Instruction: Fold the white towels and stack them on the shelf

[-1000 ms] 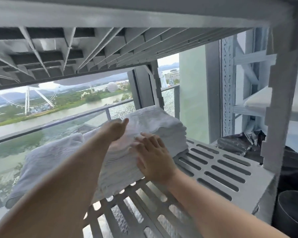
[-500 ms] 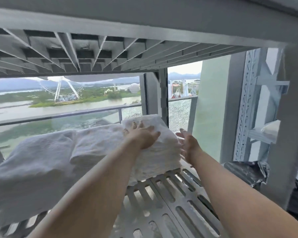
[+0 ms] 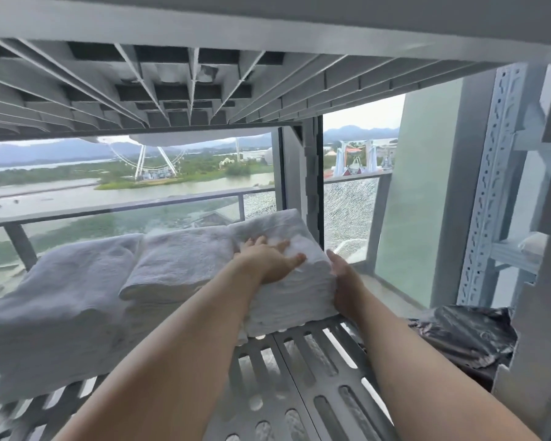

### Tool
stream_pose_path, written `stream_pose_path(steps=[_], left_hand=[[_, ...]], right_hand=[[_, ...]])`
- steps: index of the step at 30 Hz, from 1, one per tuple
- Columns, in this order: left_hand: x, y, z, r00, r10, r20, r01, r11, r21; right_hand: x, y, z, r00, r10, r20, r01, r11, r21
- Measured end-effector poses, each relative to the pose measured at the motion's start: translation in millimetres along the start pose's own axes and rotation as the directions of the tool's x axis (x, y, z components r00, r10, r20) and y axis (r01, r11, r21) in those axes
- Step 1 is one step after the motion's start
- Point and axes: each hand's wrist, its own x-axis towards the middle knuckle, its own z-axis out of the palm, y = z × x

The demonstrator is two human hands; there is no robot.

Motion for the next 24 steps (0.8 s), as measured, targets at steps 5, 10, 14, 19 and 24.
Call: stream_pose_path(steps=[5,10,14,19,24], left_hand=[[2.9,5.0,-3.4,0.999,-0.033,-0.017,0.034,0.999,0.003],[3.6,-2.3,-18.7,0.999,-0.002,0.037,0.001,1.0,0.031],[-3.0,-14.8,-11.1,0.997,0.066,-0.046,-0.063,0.996,0.058],[-24.9,-8.0,-0.7,0.971,0.12,-0.208,-0.095,0.988,0.123],[-53.9,-8.6,13.0,0.953,0.116,-0.279,-0.081,0.987,0.137]], right_hand=[[-23.7,17.8,39.2,0.759,-0.531,-0.376,0.263,0.779,-0.569],[-37.0,35.6,50.9,0.586,-0.771,0.251,0.268,-0.109,-0.957],[-36.3,39.8,48.0,0.714,-0.678,0.177,0.197,-0.048,-0.979],[-36.9,42.5,46.5,0.682,-0.71,0.175,0.208,-0.041,-0.977],[-40.4,45.3,38.0,0.683,-0.701,0.205,0.236,-0.053,-0.97]])
